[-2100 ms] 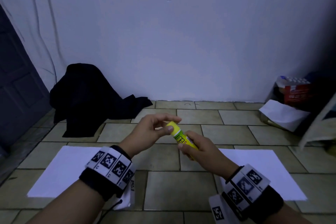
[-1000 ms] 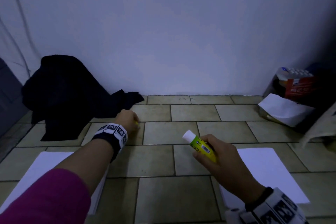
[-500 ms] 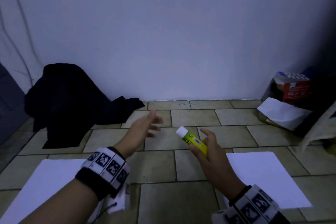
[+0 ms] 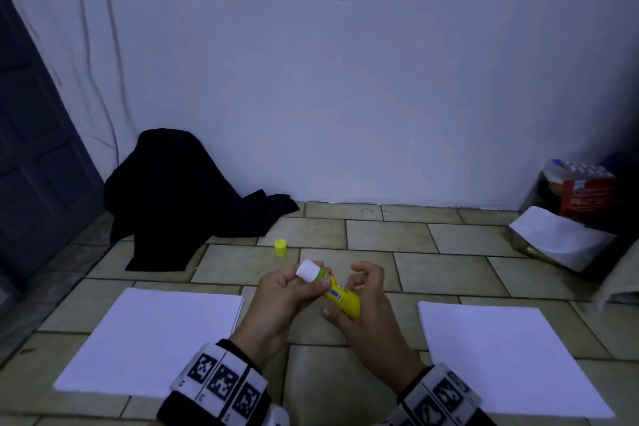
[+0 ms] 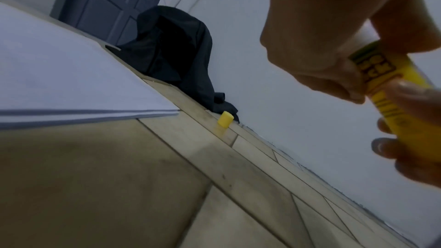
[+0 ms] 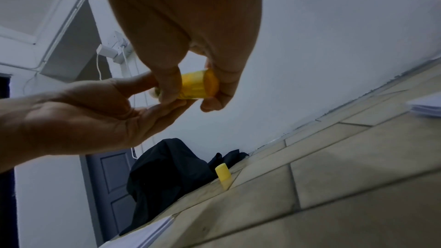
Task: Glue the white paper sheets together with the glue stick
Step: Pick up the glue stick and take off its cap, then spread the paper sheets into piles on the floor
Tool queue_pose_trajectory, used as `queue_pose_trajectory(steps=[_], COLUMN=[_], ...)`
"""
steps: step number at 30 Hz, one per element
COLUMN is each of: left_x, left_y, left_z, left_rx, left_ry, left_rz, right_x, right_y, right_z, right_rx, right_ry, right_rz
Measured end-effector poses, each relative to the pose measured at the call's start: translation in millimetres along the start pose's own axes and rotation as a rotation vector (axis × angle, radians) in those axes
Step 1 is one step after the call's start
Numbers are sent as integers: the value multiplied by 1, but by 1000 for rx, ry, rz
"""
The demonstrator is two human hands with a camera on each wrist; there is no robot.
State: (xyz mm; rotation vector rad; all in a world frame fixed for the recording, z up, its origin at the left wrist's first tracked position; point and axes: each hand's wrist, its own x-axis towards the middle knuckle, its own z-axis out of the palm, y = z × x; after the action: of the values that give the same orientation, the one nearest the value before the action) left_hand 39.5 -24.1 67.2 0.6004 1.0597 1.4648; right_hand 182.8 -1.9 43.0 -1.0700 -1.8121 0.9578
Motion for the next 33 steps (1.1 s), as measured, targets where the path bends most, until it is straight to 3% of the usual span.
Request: queue_pose_trajectory(steps=[6,12,17,21,27,33], left_x=[-7,-16,-17,-17,-15,-12], left_y=[-2,-4,-8,-4,-1,-2], left_z=[-3,-6,-4,-2,-6,-8], left_rx=[-51,66,72,75,108,148], left_ry=[-8,-100,-78,-116,-133,-125], left_rz=[93,211,238,251,247,249], right_x=[-7,-8,-14,-20,-22,-20], right_y=[5,8,17,12,2,10], right_z=[-9,-19,-19,-16,-17,-20], right_rx=[345,868,599,580,556,496], right_ry=[66,-156,-123,-109,-251,-216], right_rz=[121,425,308,237,330,193])
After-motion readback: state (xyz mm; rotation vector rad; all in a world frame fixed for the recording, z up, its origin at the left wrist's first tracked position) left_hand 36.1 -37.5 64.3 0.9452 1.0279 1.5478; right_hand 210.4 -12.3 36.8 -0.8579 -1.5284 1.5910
